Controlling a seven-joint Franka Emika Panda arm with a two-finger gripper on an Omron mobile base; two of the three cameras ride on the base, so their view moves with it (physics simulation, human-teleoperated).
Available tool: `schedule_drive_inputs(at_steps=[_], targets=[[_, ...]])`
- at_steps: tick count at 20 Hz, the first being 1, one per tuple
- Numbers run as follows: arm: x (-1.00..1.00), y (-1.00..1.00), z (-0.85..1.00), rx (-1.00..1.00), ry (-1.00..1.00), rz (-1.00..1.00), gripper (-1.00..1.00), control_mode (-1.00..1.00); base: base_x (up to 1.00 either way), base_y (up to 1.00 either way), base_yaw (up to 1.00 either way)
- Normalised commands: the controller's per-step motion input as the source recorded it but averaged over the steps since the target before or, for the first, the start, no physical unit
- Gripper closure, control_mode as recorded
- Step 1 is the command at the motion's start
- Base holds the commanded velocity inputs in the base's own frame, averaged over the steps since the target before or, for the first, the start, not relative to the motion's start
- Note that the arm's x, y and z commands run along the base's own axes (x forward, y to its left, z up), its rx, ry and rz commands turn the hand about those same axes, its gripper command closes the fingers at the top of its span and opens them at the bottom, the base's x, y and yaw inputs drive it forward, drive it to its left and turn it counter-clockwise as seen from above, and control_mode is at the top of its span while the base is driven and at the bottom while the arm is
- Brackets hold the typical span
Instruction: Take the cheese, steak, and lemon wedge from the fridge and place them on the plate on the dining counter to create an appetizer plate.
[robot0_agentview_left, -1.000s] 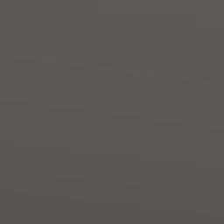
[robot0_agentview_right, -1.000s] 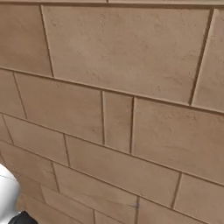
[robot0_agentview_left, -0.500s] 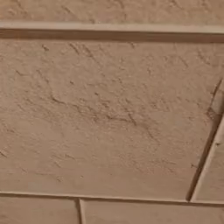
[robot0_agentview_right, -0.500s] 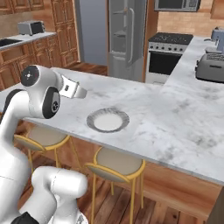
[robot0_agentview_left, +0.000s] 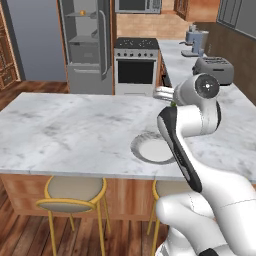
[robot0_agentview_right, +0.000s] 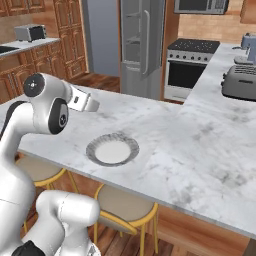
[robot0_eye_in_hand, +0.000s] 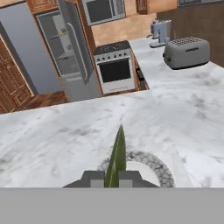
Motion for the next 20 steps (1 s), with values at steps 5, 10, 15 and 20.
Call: schedule_drive_inputs(at_steps=[5,10,15,20], targets=[[0.67,-0.18,-0.33,0.01,0.00,0.00,1.00,-1.00,0.00,0.00,0.00],[0.35,-0.21,-0.45,0.03,0.04,0.03,1.00,-1.00,0.00,0.00,0.00],[0.22,-0.05,-0.75,0.00,0.12,0.02,1.00,-1.00,0.00,0.00,0.00],[0.01,0.00,-0.86,0.00,0.10,0.00,1.00,-1.00,0.00,0.00,0.00]])
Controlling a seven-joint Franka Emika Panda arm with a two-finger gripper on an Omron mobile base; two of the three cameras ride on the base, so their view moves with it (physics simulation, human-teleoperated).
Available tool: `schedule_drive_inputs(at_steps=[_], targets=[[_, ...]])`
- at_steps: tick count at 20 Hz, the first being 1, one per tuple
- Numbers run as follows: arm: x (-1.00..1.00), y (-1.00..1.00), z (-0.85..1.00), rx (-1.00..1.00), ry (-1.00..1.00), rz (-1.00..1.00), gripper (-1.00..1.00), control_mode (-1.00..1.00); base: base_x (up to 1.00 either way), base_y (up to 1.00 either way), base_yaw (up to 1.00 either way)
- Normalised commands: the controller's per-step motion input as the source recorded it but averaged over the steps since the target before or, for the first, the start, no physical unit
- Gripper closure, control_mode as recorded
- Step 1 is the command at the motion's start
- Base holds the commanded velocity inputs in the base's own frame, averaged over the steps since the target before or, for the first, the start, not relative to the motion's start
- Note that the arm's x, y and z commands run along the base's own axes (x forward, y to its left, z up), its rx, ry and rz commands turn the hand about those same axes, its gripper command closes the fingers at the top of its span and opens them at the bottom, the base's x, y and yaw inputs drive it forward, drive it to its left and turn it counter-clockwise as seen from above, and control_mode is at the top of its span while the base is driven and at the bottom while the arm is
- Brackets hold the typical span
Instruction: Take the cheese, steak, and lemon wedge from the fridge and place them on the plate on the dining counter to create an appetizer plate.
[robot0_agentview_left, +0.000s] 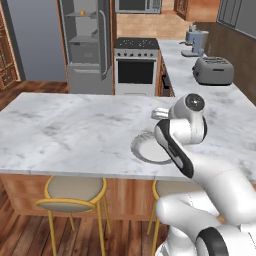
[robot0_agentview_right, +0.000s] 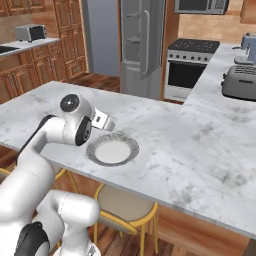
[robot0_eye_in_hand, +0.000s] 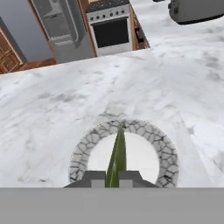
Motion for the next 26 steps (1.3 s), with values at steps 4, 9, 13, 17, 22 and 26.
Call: schedule_drive_inputs(at_steps=[4,9,13,17,22,26], targets=[[0.00,0.00,-0.85,0.00,0.13,0.00,1.00,-1.00,0.00,0.00,0.00],[0.00,-0.13,-0.59,0.00,0.14,0.00,1.00,-1.00,0.00,0.00,0.00],[0.02,-0.18,-0.49,0.00,0.19,0.00,1.00,-1.00,0.00,0.00,0.00],[0.17,-0.08,-0.38,0.00,0.21,0.00,1.00,-1.00,0.00,0.00,0.00],[0.35,0.00,-0.30,0.00,0.12,0.00,1.00,-1.00,0.00,0.00,0.00],[0.41,0.00,-0.27,0.00,0.00,0.00,1.00,-1.00,0.00,0.00,0.00]])
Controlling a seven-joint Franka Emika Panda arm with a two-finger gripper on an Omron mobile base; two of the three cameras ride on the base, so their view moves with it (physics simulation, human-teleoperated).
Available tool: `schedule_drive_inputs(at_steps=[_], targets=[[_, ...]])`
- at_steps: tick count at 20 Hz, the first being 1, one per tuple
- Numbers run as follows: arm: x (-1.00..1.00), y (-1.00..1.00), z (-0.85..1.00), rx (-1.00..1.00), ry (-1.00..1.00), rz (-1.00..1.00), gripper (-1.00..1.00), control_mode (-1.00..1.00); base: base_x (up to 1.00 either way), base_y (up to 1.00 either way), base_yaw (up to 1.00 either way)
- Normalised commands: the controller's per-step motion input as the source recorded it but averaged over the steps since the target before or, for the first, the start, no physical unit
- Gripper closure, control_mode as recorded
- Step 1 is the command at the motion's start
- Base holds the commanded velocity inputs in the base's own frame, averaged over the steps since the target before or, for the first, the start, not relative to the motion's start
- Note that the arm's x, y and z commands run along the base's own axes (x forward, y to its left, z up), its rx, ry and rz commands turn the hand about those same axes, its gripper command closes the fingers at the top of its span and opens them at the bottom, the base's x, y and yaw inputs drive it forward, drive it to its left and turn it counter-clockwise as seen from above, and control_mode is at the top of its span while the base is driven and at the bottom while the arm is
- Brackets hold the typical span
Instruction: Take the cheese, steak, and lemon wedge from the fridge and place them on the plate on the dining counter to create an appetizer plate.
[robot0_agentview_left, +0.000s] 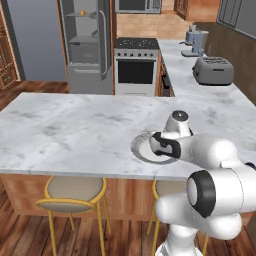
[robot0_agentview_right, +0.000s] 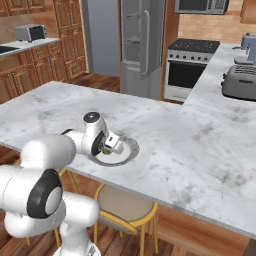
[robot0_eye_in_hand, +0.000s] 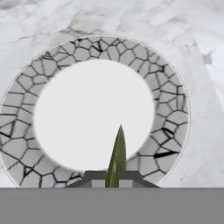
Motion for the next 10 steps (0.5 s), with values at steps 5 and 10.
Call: schedule_drive_inputs(at_steps=[5,10], targets=[[0.48,0.00,-0.25,0.00,0.00,0.00,1.00,-1.00,0.00,0.00,0.00],[0.41,0.00,-0.29,0.00,0.00,0.00,1.00,-1.00,0.00,0.00,0.00]])
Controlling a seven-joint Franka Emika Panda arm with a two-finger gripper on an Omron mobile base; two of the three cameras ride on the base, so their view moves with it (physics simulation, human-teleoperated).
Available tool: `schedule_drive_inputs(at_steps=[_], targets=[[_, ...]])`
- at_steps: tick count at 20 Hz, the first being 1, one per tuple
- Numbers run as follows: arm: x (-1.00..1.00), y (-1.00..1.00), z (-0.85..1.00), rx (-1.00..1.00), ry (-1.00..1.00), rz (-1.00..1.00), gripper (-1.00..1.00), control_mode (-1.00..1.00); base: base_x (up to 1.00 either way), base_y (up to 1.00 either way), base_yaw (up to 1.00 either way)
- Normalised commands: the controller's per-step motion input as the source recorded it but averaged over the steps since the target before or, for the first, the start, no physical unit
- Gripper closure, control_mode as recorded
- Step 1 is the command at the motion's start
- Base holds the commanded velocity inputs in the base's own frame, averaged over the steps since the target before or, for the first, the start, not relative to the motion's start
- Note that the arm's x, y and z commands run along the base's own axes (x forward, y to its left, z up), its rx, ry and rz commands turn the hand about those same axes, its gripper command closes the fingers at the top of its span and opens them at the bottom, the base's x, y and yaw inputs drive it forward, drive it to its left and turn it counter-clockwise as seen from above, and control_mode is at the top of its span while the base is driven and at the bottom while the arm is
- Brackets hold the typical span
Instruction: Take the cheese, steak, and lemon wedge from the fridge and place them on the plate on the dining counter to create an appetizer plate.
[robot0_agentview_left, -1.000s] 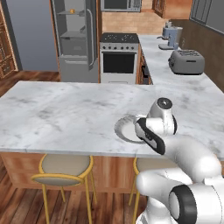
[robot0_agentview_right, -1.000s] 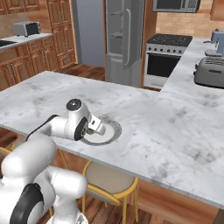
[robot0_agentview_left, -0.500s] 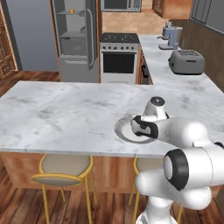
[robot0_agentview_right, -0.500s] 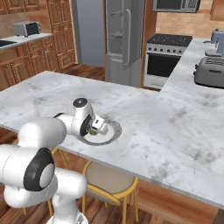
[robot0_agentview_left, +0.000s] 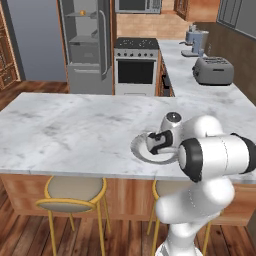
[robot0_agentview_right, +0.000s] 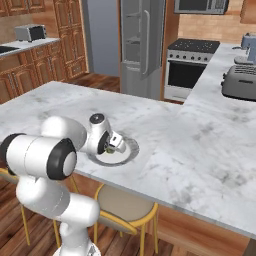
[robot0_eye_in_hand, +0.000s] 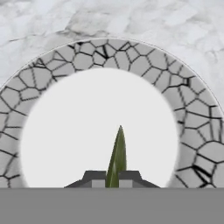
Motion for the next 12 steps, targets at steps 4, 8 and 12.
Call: schedule_drive_inputs(at_steps=[4,8,12], targets=[[0.26,0.00,-0.17,0.00,0.00,0.00,1.00,-1.00,0.00,0.00,0.00],[0.08,0.00,-0.11,0.00,0.00,0.00,-1.00,-1.00,0.00,0.00,0.00],[0.00,-0.01,-0.13,0.00,0.00,0.00,-1.00,-1.00,0.00,0.00,0.00]])
